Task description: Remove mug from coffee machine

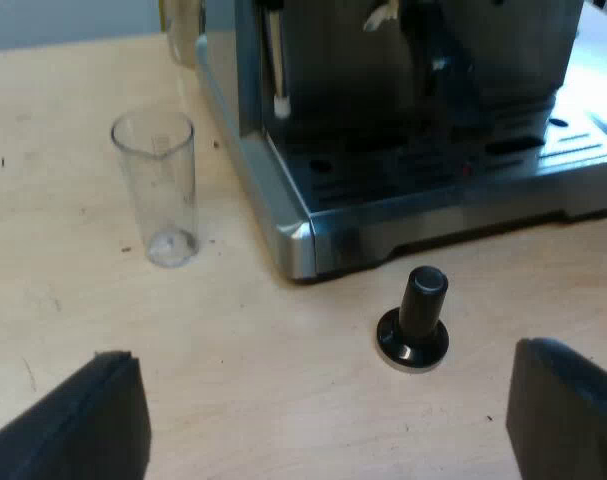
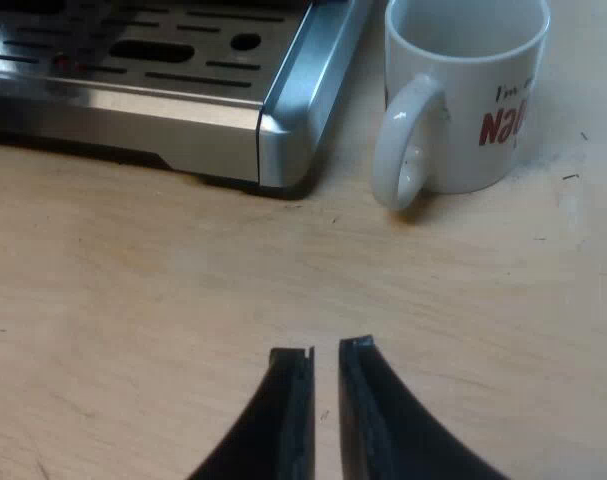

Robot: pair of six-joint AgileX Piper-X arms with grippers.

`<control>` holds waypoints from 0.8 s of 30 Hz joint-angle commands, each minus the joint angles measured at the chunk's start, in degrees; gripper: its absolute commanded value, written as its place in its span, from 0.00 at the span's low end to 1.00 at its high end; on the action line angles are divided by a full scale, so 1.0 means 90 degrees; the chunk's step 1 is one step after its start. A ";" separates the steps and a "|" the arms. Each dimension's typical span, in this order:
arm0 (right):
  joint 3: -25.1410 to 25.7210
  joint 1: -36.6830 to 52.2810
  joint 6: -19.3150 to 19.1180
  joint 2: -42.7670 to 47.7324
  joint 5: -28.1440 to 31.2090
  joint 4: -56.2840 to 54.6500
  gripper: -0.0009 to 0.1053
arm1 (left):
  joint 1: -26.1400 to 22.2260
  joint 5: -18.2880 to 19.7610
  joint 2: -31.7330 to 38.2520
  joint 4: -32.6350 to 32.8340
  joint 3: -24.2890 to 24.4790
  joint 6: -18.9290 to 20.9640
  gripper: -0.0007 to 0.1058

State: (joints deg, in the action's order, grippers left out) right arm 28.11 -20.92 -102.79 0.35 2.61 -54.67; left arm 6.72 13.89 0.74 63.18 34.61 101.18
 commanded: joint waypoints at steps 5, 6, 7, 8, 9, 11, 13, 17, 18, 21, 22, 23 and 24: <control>-0.0050 0.0011 -0.0063 0.0296 -0.0088 0.0049 0.09 | -0.0007 -0.0046 0.0253 -0.0073 -0.0393 -0.0118 0.82; -0.0050 0.0011 -0.0063 0.0296 -0.0088 0.0049 0.09 | -0.0007 -0.0046 0.0253 -0.0085 -0.0390 -0.0123 0.82; -0.0050 0.0011 -0.0063 0.0296 -0.0086 0.0049 0.09 | -0.0007 -0.0046 0.0253 -0.0088 -0.0390 -0.0119 0.82; -0.0050 0.0011 -0.0063 0.0296 -0.0086 0.0049 0.09 | -0.0007 -0.0046 0.0253 -0.0086 -0.0390 -0.0119 0.82; -0.0050 0.0011 -0.0063 0.0296 -0.0086 0.0049 0.09 | -0.0007 -0.0046 0.0253 -0.0086 -0.0390 -0.0119 0.82; -0.0050 0.0011 -0.0063 0.0296 -0.0086 0.0049 0.09 | -0.0007 -0.0046 0.0253 -0.0086 -0.0390 -0.0119 0.82; -0.0050 0.0011 -0.0052 0.0296 -0.0086 0.0049 0.09 | -0.0007 -0.0046 0.0253 -0.0086 -0.0390 -0.0119 0.82; -0.0050 0.0011 -0.0052 0.0296 -0.0086 0.0049 0.09 | -0.0007 -0.0046 0.0242 -0.0058 -0.0390 -0.0119 0.82; -0.0050 0.0011 -0.0052 0.0296 -0.0086 0.0049 0.09 | -0.0007 -0.0046 0.0242 -0.0058 -0.0390 -0.0119 0.82; -0.0050 0.0011 -0.0052 0.0296 -0.0086 0.0049 0.09 | -0.0007 -0.0046 0.0242 -0.0058 -0.0390 -0.0119 0.82; -0.0050 0.0011 -0.0052 0.0296 -0.0086 0.0049 0.09 | -0.0007 -0.0046 0.0242 -0.0058 -0.0390 -0.0119 0.82; -0.0050 0.0011 -0.0052 0.0296 -0.0086 0.0049 0.09 | -0.0007 -0.0046 0.0242 -0.0058 -0.0390 -0.0119 0.82; -0.0050 0.0011 -0.0052 0.0296 -0.0086 0.0049 0.09 | -0.0007 -0.0046 0.0242 -0.0058 -0.0390 -0.0119 0.82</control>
State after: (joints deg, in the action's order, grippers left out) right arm 27.33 -20.92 -102.79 0.35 2.18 -54.67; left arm 6.72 13.85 0.74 62.83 31.08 100.32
